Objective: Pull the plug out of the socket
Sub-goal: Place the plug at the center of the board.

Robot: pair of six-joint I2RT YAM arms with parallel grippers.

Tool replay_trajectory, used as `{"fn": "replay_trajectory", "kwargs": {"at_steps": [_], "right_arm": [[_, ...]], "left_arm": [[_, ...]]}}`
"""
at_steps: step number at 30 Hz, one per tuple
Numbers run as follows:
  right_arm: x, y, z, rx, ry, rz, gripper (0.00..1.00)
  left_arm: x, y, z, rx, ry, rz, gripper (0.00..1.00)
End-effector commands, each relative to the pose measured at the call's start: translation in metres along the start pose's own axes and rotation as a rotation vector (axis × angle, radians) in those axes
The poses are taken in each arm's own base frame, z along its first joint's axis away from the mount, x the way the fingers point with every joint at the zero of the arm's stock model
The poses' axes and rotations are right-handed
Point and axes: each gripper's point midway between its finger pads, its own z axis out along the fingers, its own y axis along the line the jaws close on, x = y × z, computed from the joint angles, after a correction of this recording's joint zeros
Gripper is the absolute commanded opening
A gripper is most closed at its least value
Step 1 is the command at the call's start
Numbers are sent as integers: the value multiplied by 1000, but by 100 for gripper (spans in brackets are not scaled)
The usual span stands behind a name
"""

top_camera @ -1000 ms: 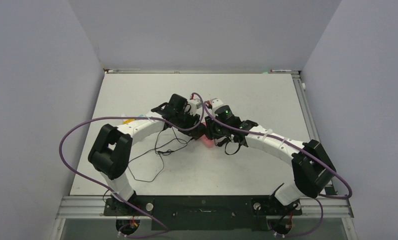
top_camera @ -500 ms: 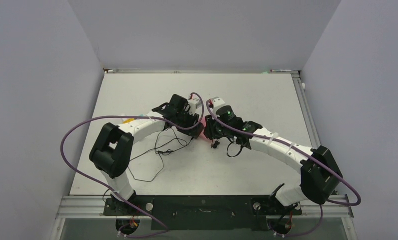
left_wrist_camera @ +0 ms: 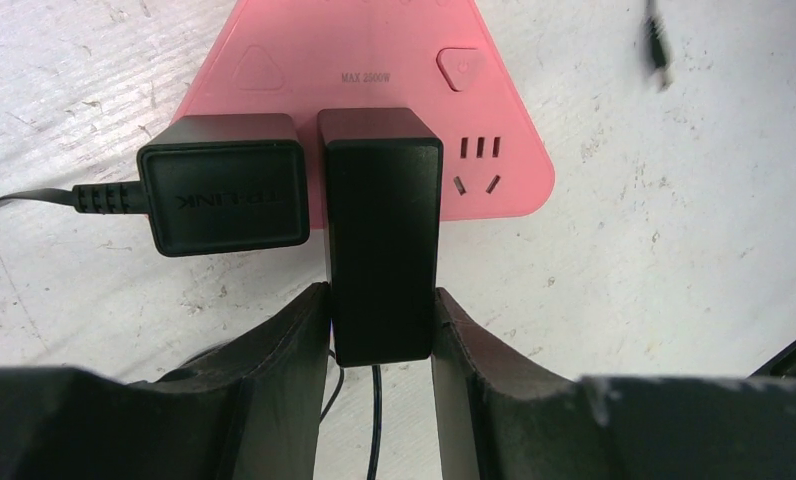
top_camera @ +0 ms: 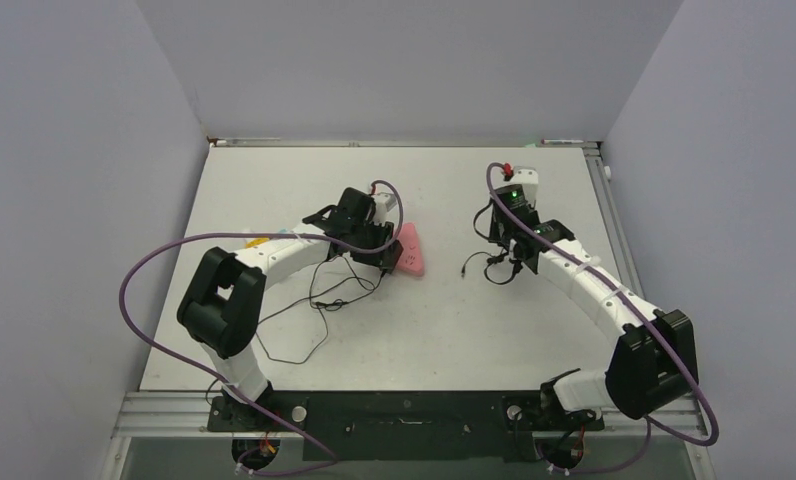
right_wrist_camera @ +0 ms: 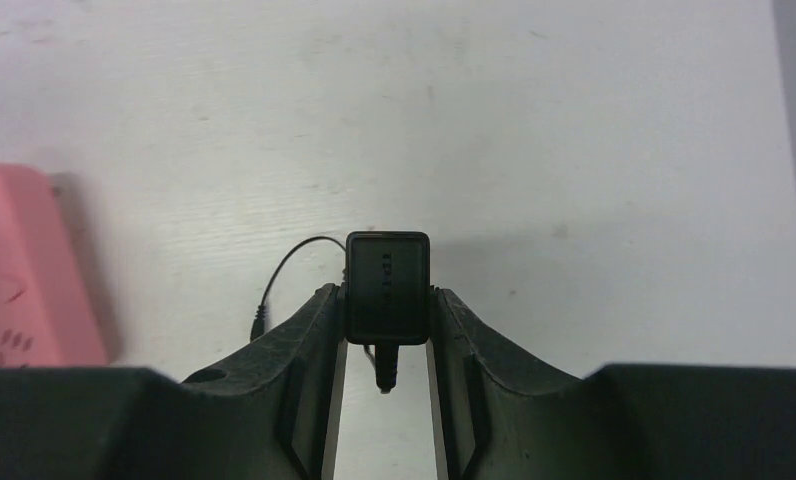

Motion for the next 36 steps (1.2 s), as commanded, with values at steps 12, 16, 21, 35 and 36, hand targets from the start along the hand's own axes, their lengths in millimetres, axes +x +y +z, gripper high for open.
{"fn": "replay_trajectory", "kwargs": {"at_steps": [12, 16, 21, 35, 36], "right_arm": [[59, -47, 49, 101, 135, 136, 29], [60, -44, 52, 72, 130, 164, 51], [57, -45, 49, 72, 110, 167, 74], [21, 43, -19, -162, -50, 130, 95], [22, 59, -24, -186, -56, 136, 95]], "left_arm": [[-3, -5, -10, 11, 5, -59, 57], [-8, -7, -15, 14, -16, -44, 71], [-23, -13, -30, 31, -96, -3, 82], [-68, 28, -83, 26, -337, -127, 95], [-69, 33, -84, 18, -339, -144, 95]]}}
